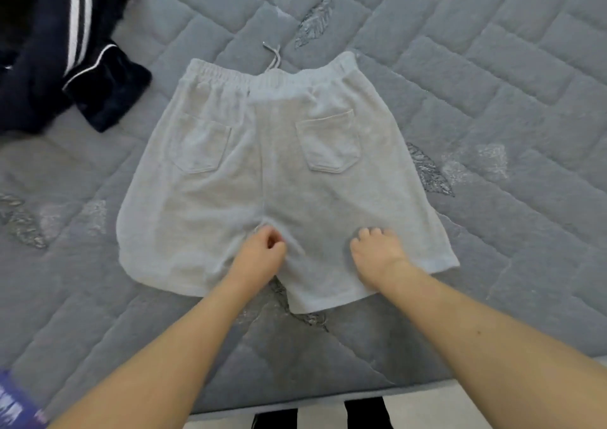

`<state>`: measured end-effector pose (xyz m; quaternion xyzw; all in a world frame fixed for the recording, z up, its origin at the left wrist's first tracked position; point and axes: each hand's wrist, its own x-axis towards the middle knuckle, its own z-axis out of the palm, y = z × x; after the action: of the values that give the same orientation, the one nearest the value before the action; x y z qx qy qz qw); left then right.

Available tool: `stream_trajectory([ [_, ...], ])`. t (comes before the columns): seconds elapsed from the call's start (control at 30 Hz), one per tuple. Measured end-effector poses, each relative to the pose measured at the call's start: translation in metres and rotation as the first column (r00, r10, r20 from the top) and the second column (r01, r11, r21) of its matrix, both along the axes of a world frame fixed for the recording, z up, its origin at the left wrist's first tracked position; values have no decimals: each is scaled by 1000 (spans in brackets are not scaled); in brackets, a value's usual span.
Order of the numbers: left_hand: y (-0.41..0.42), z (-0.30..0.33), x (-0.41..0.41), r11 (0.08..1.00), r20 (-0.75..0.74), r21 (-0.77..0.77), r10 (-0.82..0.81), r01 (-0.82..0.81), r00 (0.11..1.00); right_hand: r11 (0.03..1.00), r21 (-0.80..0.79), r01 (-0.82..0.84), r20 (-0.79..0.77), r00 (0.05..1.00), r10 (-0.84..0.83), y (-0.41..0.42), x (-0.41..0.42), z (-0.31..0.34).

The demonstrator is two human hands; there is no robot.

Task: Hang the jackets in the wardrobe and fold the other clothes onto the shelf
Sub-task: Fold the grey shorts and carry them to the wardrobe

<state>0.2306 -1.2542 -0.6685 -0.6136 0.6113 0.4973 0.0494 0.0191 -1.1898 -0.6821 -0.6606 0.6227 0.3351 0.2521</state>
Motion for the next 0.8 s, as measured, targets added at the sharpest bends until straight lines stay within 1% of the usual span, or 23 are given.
stream_trajectory([
  [0.03, -9, 2, 22, 978, 70, -168, 139, -126, 988, 997, -32, 73, 138, 988, -68, -7, 21, 0],
  [0.07, -17, 2, 48, 928, 160, -315, 258, -198, 953, 989, -13, 150, 244, 959, -142, -15, 46, 1],
  [0.1, -23, -1, 69, 880, 243, -406, 363, -246, 900, 964, 49, 263, 325, 908, -264, -20, 66, 1],
  [0.13, -27, -3, 90, 838, 299, -440, 475, -322, 828, 913, 116, 391, 392, 826, -404, -24, 87, 0],
  [0.17, -32, -5, 113, 797, 325, -428, 576, -426, 750, 834, 171, 524, 442, 716, -540, -28, 109, -1],
  [0.2, -37, -8, 132, 757, 333, -377, 649, -534, 684, 741, 211, 638, 463, 603, -650, -32, 130, -3],
  [0.23, -41, -12, 149, 724, 328, -311, 690, -616, 645, 662, 217, 717, 474, 515, -714, -34, 149, -6],
  [0.27, -45, -16, 163, 709, 320, -242, 703, -662, 635, 624, 212, 752, 472, 480, -740, -35, 165, -9],
  [0.3, -47, -20, 174, 699, 300, -194, 710, -688, 637, 604, 206, 770, 459, 469, -755, -33, 181, -12],
  [0.33, -50, -25, 182, 685, 275, -177, 724, -707, 632, 572, 206, 794, 433, 450, -781, -32, 195, -14],
  [0.37, -53, -28, 189, 661, 243, -179, 747, -728, 618, 511, 222, 831, 416, 393, -820, -30, 207, -16],
  [0.43, -59, -33, 199, 625, 166, -144, 780, -767, 604, 320, 260, 911, 391, 203, -898, -28, 222, -18],
  [0.47, -64, -34, 202, 619, 92, -90, 785, -780, 612, 233, 251, 939, 400, 118, -909, -29, 226, -18],
  [0.5, -70, -34, 205, 616, -4, -25, 787, -787, 617, 187, 214, 959, 440, 76, -895, -31, 228, -17],
  [0.57, -78, -31, 209, 637, -165, 68, 766, -768, 621, 144, 149, 978, 568, 34, -822, -33, 226, -16],
  [0.6, -82, -30, 210, 647, -219, 86, 754, -758, 619, 127, 162, 979, 626, -3, -780, -34, 223, -14],
  [0.63, -85, -29, 211, 658, -239, 86, 743, -749, 625, 81, 228, 970, 669, -96, -737, -33, 221, -13],
  [0.67, -87, -27, 213, 661, -231, 88, 741, -745, 630, 13, 338, 941, 677, -234, -698, -33, 221, -10],
  [0.7, -89, -25, 216, 665, -208, 102, 742, -740, 637, -65, 473, 879, 653, -400, -643, -32, 221, -7],
  [0.73, -90, -24, 219, 672, -168, 119, 739, -731, 652, -137, 574, 808, 611, -533, -585, -31, 223, -4],
  [0.77, -90, -22, 222, 695, -116, 137, 719, -706, 685, -204, 623, 755, 571, -617, -542, -29, 226, -2],
  [0.8, -92, -21, 223, 736, -81, 161, 674, -657, 735, -273, 630, 727, 541, -663, -517, -25, 230, -2],
])
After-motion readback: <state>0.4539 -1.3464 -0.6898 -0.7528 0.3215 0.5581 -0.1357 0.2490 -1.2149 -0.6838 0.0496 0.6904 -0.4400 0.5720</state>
